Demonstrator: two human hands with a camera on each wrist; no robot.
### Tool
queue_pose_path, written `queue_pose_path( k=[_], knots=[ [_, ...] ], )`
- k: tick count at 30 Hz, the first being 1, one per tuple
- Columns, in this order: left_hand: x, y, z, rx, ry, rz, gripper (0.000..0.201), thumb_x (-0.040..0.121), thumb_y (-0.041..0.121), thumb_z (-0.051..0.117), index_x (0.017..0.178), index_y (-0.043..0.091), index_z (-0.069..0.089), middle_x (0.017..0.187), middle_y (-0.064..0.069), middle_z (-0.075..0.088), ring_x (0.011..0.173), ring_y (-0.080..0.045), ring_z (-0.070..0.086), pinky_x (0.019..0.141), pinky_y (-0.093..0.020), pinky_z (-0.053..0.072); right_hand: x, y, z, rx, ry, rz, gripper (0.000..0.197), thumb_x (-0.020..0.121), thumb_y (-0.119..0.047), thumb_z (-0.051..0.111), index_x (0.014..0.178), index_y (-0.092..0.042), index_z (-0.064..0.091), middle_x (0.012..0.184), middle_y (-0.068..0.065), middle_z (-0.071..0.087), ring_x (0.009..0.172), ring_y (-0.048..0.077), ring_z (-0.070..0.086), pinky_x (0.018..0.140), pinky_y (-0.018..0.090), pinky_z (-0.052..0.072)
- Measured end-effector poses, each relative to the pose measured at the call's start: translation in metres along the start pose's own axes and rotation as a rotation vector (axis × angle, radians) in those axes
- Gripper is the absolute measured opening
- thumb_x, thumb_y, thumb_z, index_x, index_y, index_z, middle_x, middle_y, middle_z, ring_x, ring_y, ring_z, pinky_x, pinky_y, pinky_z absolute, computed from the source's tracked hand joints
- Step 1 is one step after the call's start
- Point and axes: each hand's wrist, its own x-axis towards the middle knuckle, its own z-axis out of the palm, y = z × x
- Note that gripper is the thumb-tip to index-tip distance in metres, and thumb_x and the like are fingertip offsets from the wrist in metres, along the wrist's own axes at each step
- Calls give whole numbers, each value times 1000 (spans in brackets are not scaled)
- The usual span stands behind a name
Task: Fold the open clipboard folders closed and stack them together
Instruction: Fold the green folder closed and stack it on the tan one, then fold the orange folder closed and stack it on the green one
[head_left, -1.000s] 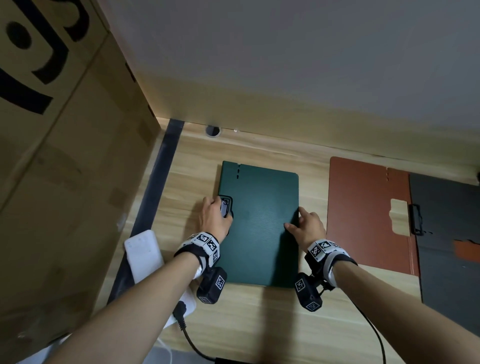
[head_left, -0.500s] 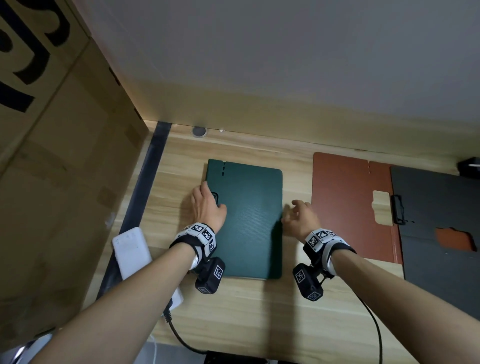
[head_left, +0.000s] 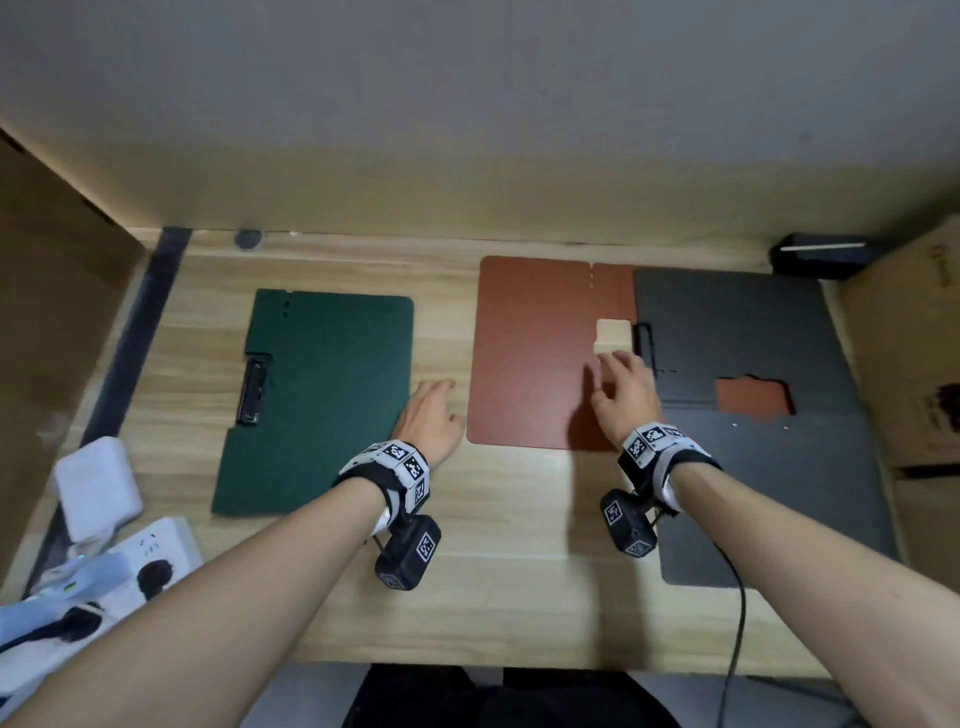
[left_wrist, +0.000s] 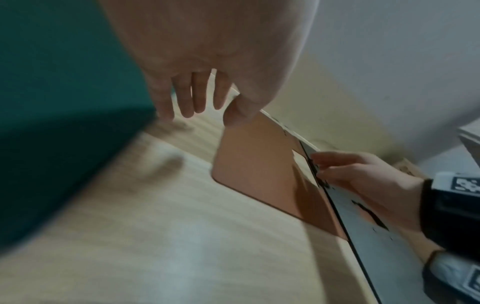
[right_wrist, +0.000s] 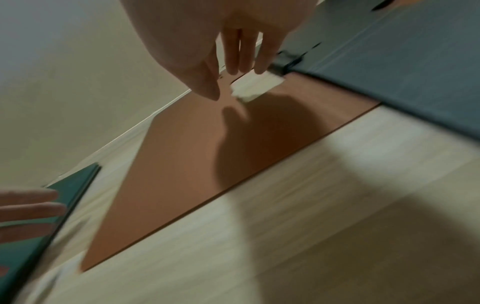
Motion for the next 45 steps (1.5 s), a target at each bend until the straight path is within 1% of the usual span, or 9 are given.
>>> queue_pose_path(
  k=[4, 10, 16, 22, 25, 31, 34, 40, 45],
  knots=[
    [7, 41, 51, 108, -86, 82, 62, 91, 16, 52, 150, 17, 34, 158, -8, 27, 144, -30, 27, 117, -41, 26, 8, 58, -27, -130, -38, 8, 61, 85, -11, 56, 145, -10, 41, 156, 14, 31, 143, 33, 28, 117, 39, 27],
    [6, 55, 86, 437, -80, 127, 69, 91, 24, 46, 154, 24, 17, 164, -12, -4, 150, -36, 0, 119, -55, 18, 7, 93, -29, -313, -180, -106, 67, 98, -35, 43, 155, -12, 16, 165, 7, 7, 151, 24, 10, 119, 35, 10],
    [-16, 37, 79, 565, -141, 166, 71, 93, 27, 37, 156, 20, 5, 162, -15, -13, 149, -39, -4, 119, -54, 17, -1, 78, -32, -328, -220, -139, 66, 98, -39, 37, 155, -11, 16, 165, 8, 8, 151, 25, 12, 120, 37, 15],
    [-24, 34, 64, 563, -80, 102, 58, 93, 34, 37, 149, 23, 30, 160, -11, 18, 148, -33, 19, 106, -46, 43, -19, 74, -18, -366, -205, -182, 71, 96, -46, 37, 155, -14, 15, 165, 6, 9, 150, 25, 14, 117, 43, 26],
    [-16, 50, 61, 596, 0, 111, 45, 90, 33, 41, 131, 15, 49, 133, -13, 45, 120, -30, 46, 86, -42, 52, -22, 77, -16, -362, -196, -184, 71, 95, -49, 37, 155, -15, 15, 165, 4, 10, 149, 25, 16, 114, 46, 29],
    [29, 114, 77, 503, -16, 165, 34, 89, 30, 43, 115, 12, 55, 119, -9, 49, 110, -28, 48, 81, -42, 46, -13, 86, -19, -389, -175, -239, 74, 91, -55, 43, 151, -16, 26, 162, 3, 21, 144, 24, 27, 110, 45, 35],
    [53, 151, 92, 444, -51, 206, 28, 89, 34, 41, 103, 16, 57, 107, -7, 62, 93, -27, 55, 75, -37, 44, -9, 88, -17, -392, -152, -252, 75, 89, -57, 45, 150, -16, 29, 160, 3, 25, 141, 24, 31, 108, 44, 36],
    [88, 191, 116, 536, -58, 136, 54, 92, 58, 36, 95, 13, 65, 104, -12, 69, 97, -34, 63, 72, -34, 40, -4, 95, -15, -338, -117, -270, 76, 87, -59, 48, 150, -19, 30, 159, 2, 29, 138, 22, 34, 107, 41, 38],
    [94, 193, 121, 562, -11, 173, 47, 92, 54, 37, 75, 14, 57, 90, -10, 70, 80, -31, 62, 66, -32, 41, -8, 100, -13, -288, -88, -271, 79, 86, -63, 50, 150, -21, 29, 158, 0, 30, 138, 21, 35, 108, 39, 38]
  ],
)
